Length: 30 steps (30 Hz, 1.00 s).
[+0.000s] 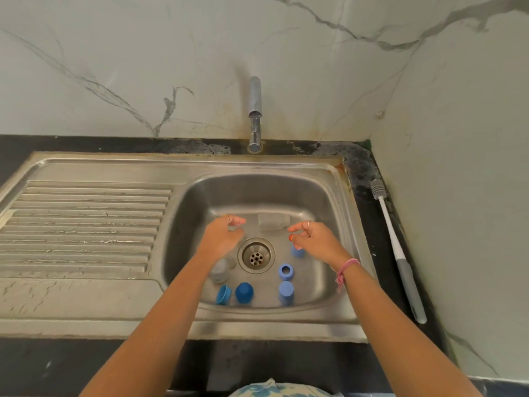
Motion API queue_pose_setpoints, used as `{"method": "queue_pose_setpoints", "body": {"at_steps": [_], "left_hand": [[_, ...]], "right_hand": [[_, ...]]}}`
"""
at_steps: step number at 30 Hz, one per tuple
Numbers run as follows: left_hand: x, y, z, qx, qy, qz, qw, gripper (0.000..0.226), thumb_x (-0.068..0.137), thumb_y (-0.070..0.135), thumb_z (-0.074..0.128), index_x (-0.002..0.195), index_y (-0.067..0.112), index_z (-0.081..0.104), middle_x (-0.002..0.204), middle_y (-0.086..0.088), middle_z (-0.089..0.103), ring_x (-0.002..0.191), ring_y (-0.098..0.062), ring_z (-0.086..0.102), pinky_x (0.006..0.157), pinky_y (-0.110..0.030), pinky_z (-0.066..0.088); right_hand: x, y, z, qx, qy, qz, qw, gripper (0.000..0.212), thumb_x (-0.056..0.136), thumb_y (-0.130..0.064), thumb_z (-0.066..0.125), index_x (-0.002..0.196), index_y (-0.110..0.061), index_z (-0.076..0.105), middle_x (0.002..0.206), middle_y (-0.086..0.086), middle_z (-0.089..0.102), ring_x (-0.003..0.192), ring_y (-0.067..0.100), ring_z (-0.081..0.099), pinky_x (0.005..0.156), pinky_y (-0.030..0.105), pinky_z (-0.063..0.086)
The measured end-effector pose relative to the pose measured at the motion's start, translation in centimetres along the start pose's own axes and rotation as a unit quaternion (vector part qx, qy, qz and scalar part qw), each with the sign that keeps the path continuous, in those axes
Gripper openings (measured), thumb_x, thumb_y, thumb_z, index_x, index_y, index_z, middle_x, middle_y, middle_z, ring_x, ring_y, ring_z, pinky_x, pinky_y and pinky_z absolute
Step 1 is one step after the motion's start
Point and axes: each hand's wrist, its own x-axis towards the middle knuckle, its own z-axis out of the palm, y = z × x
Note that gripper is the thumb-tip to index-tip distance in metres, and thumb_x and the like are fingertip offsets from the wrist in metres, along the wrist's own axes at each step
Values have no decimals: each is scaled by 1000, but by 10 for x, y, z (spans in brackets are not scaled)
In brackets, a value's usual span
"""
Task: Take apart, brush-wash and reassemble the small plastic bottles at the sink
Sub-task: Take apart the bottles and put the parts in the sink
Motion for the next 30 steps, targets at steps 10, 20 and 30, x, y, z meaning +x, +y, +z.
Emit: {"method": "queue_pose_setpoints", "body": {"at_steps": [10,20,30], "left_hand": [[8,-41,-31,-51,39,-33,997,21,92,8,57,107,14,70,107,5,65,101,-10,58,93,-21,40],[41,-76,-35,-80,26,-65,994,18,92,13,58,105,17,70,106,1,68,102,-12,61,87,-19,41],[66,-91,-30,-84,-32,-83,992,19,92,12,59,108,17,68,106,0,68,102,-15,62,95,-28,46]], "right_hand": [[20,0,45,-83,-95,19,992,35,88,-16,68,123,-18,61,116,1,62,103,11,57,83,18,39],[58,-5,97,-157,-183,22,970,27,92,-11,54,114,-11,69,119,7,66,110,25,59,99,35,45],[83,5,142,-203,-274,64,938,32,90,-20,62,121,-12,65,123,4,62,114,21,57,90,23,40]]}}
